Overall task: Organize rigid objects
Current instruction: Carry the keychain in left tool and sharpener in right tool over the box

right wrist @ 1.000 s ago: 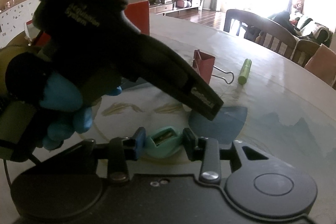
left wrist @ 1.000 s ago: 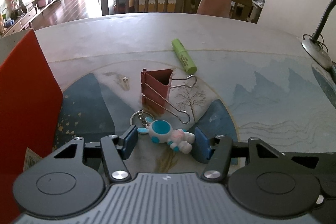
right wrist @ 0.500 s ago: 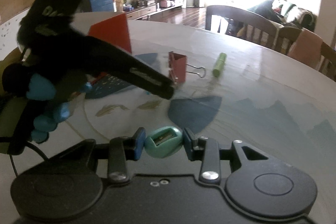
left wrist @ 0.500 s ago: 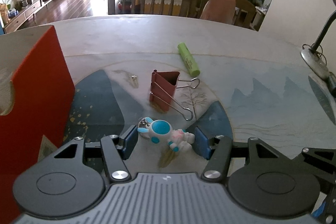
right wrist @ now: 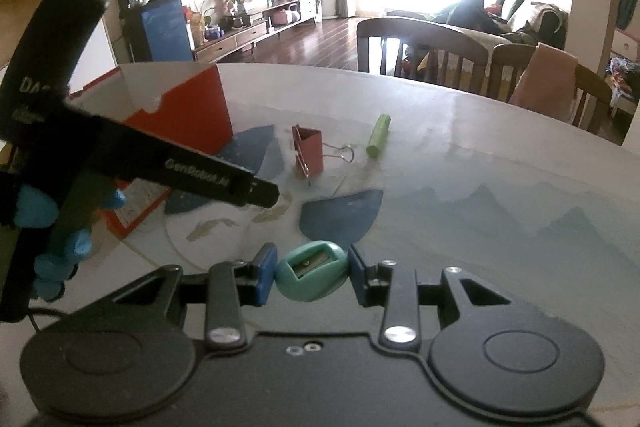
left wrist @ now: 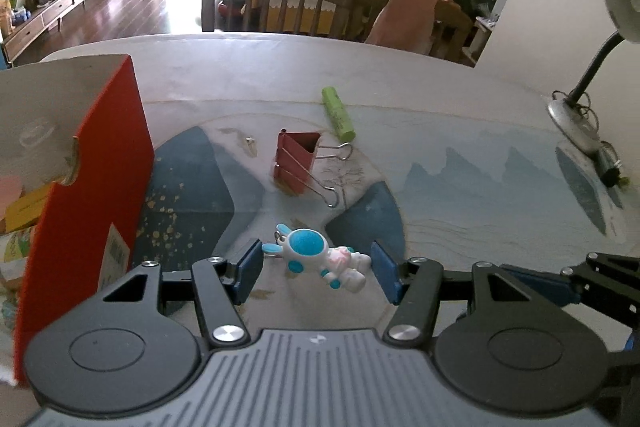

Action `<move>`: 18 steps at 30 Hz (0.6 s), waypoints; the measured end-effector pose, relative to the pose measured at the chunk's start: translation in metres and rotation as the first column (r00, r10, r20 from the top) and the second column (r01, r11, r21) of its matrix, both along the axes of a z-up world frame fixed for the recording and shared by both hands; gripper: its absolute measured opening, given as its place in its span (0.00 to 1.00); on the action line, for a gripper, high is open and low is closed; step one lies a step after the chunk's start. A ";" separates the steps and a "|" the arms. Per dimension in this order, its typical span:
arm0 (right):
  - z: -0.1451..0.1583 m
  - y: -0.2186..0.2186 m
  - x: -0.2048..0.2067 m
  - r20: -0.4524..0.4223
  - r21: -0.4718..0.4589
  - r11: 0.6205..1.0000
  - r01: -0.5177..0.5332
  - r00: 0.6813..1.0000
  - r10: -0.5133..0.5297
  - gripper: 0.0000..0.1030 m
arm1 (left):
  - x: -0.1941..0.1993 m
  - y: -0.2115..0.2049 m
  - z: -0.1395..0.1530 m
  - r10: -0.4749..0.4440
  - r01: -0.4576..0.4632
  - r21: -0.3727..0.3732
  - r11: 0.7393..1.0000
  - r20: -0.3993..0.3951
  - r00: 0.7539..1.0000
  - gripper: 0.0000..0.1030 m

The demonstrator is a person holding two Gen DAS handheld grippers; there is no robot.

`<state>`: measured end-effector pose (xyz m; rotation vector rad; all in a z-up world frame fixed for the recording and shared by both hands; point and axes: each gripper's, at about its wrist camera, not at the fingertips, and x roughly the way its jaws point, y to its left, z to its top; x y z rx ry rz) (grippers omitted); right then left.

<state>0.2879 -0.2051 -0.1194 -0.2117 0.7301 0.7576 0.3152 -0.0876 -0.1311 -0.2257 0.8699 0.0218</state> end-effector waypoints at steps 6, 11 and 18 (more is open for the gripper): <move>0.021 0.003 -0.009 0.020 0.011 1.000 0.002 1.000 -0.002 0.36 | -0.018 0.002 0.023 -0.012 0.013 -0.015 1.000 0.024 1.000 0.58; 0.041 0.013 -0.019 0.042 0.012 1.000 -0.003 0.999 0.003 0.36 | -0.032 0.013 0.045 -0.014 0.015 -0.026 1.000 0.053 0.999 0.58; 0.067 0.040 -0.032 0.075 0.011 1.000 -0.027 0.997 0.026 0.36 | -0.050 0.040 0.075 -0.008 0.011 -0.029 1.000 0.103 0.995 0.58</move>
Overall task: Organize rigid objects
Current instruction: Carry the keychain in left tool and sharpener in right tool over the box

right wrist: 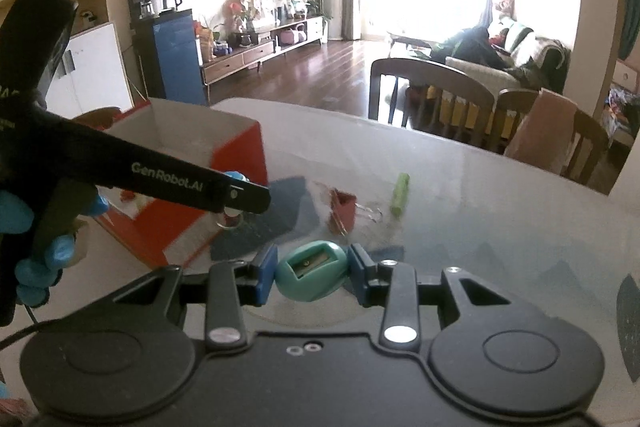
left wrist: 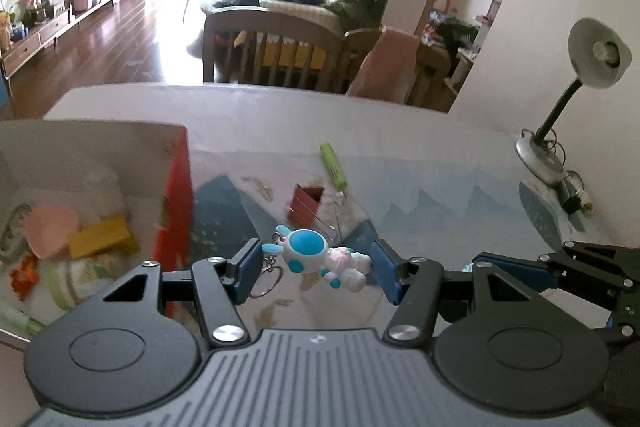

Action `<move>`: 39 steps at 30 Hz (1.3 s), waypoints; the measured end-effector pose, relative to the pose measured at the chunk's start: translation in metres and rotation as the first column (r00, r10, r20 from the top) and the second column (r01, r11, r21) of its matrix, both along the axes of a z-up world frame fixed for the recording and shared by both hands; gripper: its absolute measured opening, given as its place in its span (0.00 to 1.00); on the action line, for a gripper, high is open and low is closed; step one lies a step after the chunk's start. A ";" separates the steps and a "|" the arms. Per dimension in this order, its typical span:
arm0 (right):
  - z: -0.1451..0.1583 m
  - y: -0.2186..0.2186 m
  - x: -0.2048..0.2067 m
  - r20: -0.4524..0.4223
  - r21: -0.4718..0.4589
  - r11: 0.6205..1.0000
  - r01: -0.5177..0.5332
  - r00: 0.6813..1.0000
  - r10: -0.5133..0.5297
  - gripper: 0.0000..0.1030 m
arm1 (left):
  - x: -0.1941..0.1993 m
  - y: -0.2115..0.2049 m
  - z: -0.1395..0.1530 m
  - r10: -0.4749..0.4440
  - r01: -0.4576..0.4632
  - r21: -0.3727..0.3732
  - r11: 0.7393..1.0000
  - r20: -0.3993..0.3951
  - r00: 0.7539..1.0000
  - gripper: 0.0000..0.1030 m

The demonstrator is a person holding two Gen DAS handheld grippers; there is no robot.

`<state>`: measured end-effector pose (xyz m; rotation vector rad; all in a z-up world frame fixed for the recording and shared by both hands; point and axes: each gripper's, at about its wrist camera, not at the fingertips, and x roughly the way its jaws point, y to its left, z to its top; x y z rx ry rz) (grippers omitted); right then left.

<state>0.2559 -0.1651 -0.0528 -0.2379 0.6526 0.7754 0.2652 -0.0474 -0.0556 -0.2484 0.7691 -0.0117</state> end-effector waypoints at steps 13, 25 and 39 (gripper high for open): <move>0.031 0.077 -0.021 0.066 0.006 0.999 -0.043 0.997 0.042 0.36 | -0.025 0.077 0.035 0.024 -0.024 0.001 1.000 0.042 0.999 0.58; 0.031 0.145 -0.030 0.080 -0.021 0.995 -0.098 0.992 0.100 0.37 | -0.043 0.164 0.042 0.084 -0.085 0.008 0.996 0.046 0.995 0.58; 0.001 0.210 -0.031 0.039 -0.106 0.987 -0.122 0.991 0.126 0.37 | -0.041 0.244 0.019 0.134 -0.134 0.019 0.991 -0.010 0.991 0.58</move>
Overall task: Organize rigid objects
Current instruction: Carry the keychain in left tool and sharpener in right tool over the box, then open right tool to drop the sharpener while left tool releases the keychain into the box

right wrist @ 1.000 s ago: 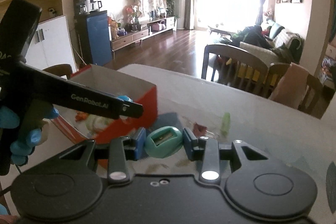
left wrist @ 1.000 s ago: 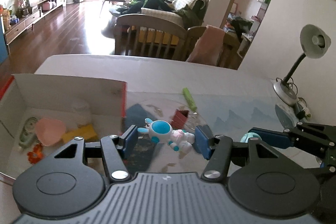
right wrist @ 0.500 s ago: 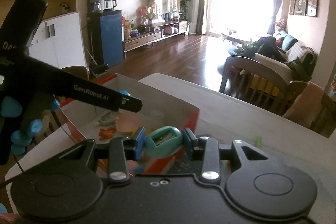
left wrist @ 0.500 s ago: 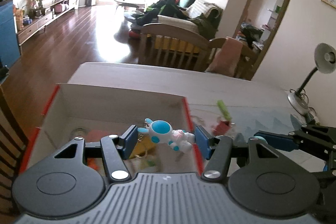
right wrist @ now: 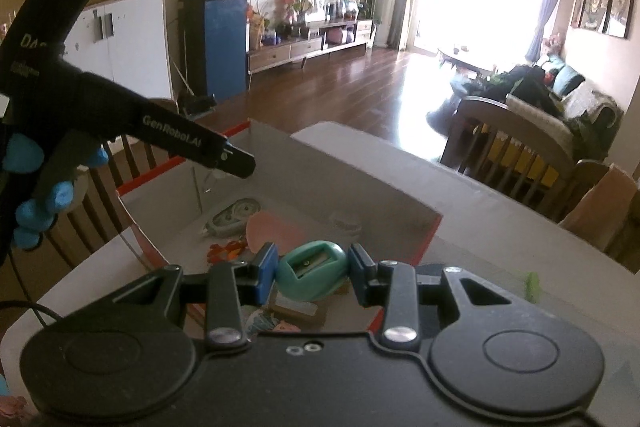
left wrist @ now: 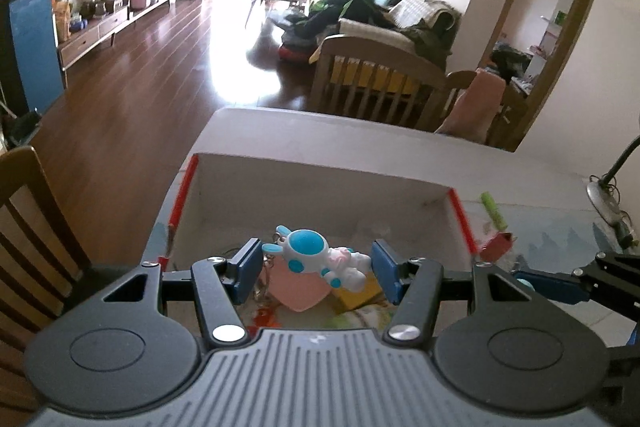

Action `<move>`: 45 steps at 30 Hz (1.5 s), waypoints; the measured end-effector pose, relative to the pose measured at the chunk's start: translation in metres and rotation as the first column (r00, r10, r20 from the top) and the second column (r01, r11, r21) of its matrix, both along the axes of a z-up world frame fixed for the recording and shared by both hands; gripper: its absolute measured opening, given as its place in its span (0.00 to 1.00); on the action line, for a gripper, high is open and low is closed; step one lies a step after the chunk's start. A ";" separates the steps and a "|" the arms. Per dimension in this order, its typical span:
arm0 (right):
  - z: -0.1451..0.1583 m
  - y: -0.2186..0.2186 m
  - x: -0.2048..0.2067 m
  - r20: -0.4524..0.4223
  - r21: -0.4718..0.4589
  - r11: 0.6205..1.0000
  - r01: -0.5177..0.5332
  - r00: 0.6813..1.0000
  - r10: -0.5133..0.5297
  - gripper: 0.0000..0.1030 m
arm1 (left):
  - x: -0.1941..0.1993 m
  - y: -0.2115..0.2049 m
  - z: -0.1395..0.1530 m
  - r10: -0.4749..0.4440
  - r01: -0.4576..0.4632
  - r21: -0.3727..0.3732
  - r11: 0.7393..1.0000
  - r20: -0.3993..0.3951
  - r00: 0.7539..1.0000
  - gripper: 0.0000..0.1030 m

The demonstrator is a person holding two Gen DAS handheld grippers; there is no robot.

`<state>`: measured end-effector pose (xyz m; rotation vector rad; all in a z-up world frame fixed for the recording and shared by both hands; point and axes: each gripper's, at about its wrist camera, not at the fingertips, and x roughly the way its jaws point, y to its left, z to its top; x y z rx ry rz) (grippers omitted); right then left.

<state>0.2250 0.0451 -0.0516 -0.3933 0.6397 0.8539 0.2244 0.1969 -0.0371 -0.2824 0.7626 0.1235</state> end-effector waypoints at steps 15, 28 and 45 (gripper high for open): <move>-0.050 0.052 0.048 -0.084 -0.084 0.995 0.054 0.995 -0.061 0.37 | 0.021 0.016 -0.051 -0.050 0.055 0.053 0.997 -0.085 0.995 0.58; -0.072 0.071 0.056 -0.110 -0.159 0.987 0.030 0.993 -0.048 0.37 | 0.027 0.006 -0.082 -0.108 0.125 0.081 0.989 -0.187 0.976 0.58; -0.072 0.066 0.056 -0.140 -0.160 0.986 0.039 0.988 -0.061 0.42 | 0.031 0.009 -0.097 -0.106 0.121 0.036 0.992 -0.274 0.956 0.58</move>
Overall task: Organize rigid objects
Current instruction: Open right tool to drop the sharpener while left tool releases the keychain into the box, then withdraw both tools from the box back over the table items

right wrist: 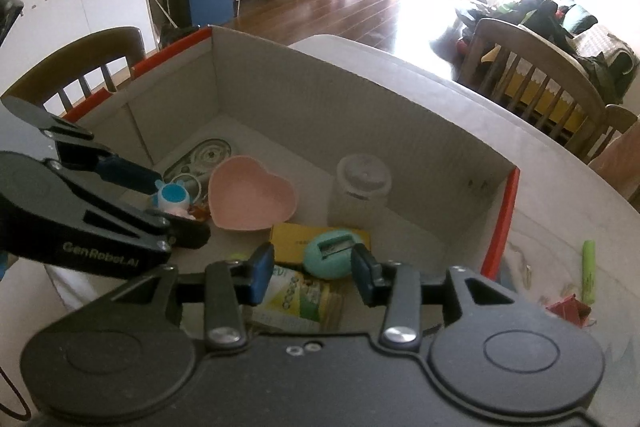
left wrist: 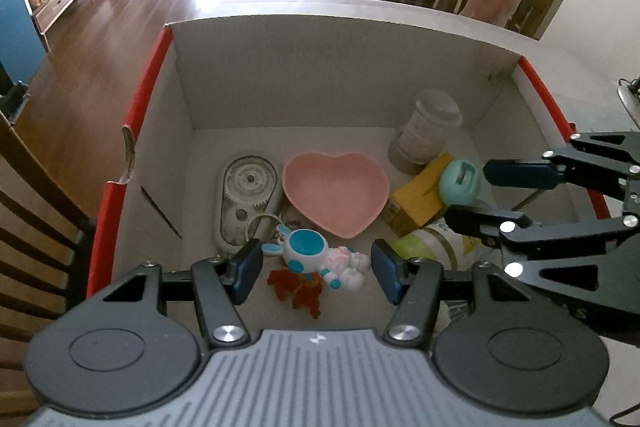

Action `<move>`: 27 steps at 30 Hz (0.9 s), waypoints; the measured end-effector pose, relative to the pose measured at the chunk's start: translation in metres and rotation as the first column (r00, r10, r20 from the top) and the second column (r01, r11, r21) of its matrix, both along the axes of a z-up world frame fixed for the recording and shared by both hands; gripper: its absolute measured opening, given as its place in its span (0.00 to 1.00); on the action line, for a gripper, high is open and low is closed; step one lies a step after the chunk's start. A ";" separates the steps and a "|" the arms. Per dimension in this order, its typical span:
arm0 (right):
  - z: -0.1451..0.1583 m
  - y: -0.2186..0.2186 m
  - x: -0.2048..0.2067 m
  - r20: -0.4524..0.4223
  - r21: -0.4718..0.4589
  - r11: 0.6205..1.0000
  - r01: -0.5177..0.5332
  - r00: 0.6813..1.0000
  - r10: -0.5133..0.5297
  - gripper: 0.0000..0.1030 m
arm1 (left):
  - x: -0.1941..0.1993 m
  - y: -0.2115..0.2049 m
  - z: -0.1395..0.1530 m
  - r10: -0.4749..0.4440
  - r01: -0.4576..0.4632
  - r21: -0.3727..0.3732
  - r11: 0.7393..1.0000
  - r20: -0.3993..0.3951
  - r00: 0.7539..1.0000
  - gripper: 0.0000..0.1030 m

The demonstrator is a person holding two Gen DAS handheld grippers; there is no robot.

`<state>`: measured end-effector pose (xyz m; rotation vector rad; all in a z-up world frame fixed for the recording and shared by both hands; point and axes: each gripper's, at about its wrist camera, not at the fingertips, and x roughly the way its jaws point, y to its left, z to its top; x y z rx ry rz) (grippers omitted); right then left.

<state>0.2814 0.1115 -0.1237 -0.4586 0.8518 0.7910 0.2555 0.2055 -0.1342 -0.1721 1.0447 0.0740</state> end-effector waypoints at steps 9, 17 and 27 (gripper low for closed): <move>0.011 -0.014 -0.010 0.001 0.040 0.999 0.012 1.000 -0.012 0.50 | -0.011 -0.005 0.009 0.002 -0.003 0.011 1.000 0.028 1.000 0.64; 0.032 -0.032 -0.023 0.014 0.106 0.994 0.020 1.000 -0.021 0.60 | -0.026 -0.011 0.028 0.010 -0.011 0.022 1.000 0.082 0.997 0.64; 0.063 -0.050 -0.044 0.031 0.202 0.979 0.030 0.999 -0.037 0.69 | -0.050 -0.023 0.065 -0.005 -0.007 0.062 0.998 0.183 0.983 0.64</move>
